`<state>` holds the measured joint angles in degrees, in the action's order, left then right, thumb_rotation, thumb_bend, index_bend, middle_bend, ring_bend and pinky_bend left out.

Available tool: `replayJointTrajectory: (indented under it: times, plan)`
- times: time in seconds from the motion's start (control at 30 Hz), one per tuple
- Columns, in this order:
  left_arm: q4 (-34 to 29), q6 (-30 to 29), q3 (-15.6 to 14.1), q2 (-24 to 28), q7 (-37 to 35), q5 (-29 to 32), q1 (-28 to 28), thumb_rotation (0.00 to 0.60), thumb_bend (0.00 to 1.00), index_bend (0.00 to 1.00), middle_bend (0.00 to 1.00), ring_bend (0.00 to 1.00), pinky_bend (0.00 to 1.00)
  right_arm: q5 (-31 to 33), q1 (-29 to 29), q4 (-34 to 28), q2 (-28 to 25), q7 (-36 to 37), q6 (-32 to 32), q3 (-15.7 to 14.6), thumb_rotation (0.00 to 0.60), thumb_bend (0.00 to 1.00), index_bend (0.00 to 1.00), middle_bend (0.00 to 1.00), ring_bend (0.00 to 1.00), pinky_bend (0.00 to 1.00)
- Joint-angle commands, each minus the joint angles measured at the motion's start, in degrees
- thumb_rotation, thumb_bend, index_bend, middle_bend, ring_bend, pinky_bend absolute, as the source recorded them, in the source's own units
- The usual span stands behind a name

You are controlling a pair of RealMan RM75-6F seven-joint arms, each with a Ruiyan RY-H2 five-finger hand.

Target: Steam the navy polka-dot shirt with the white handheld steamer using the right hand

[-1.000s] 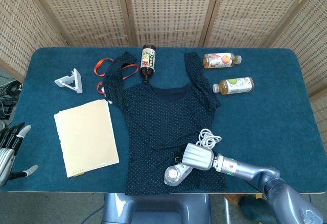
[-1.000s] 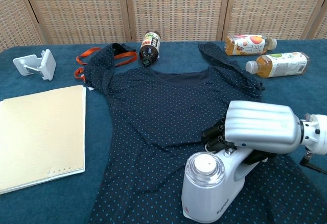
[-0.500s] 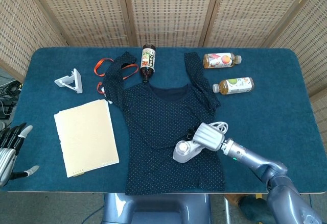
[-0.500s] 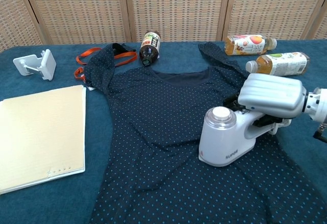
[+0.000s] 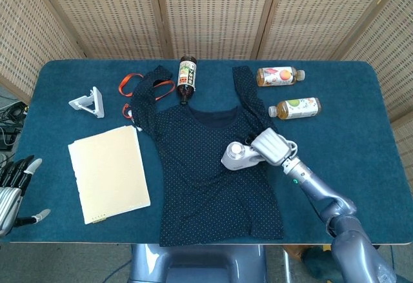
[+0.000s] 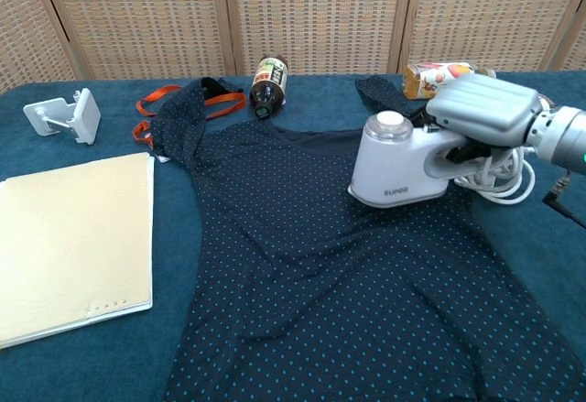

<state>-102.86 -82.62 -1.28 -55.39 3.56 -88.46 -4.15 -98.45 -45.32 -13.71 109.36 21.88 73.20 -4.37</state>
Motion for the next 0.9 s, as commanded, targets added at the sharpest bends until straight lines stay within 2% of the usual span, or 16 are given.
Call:
replayJointTrajectory:
  times: [0.03, 0.23, 0.47, 0.6, 0.9]
  plan:
    - [0.0, 0.0, 0.1, 0.1, -0.2, 0.1, 0.0, 0.600, 0.00, 0.00, 0.00, 0.00, 0.00, 2.3, -2.5, -0.5, 0.0, -1.1, -1.4, 2.7, 0.600, 1.00, 0.60, 0.56, 0.68, 1.00]
    - [0.3, 0.1, 0.3, 0.3, -0.8, 0.9, 0.0, 0.600, 0.00, 0.00, 0.00, 0.00, 0.00, 7.3, -6.9, -1.2, 0.0, -6.3, -6.8, 7.8, 0.600, 1.00, 0.60, 0.57, 0.68, 1.00]
    - [0.8, 0.6, 0.6, 0.4, -1.6, 1.7, -0.2, 0.600, 0.00, 0.00, 0.00, 0.00, 0.00, 12.1, -9.1, -1.8, 2.6, -16.0, -15.0, 11.7, 0.600, 1.00, 0.61, 0.57, 0.68, 1.00]
    - [1.1, 0.9, 0.7, 0.4, -2.1, 2.1, -0.4, 0.600, 0.00, 0.00, 0.00, 0.00, 0.00, 13.1, -9.5, -3.3, 4.0, -22.4, -17.6, 12.1, 0.600, 1.00, 0.61, 0.57, 0.68, 1.00]
    - [1.2, 1.2, 0.9, 0.6, -2.8, 2.7, -0.4, 0.600, 0.00, 0.00, 0.00, 0.00, 0.00, 14.6, -9.2, -5.7, 6.2, -28.8, -21.3, 12.2, 0.600, 1.00, 0.61, 0.57, 0.68, 1.00]
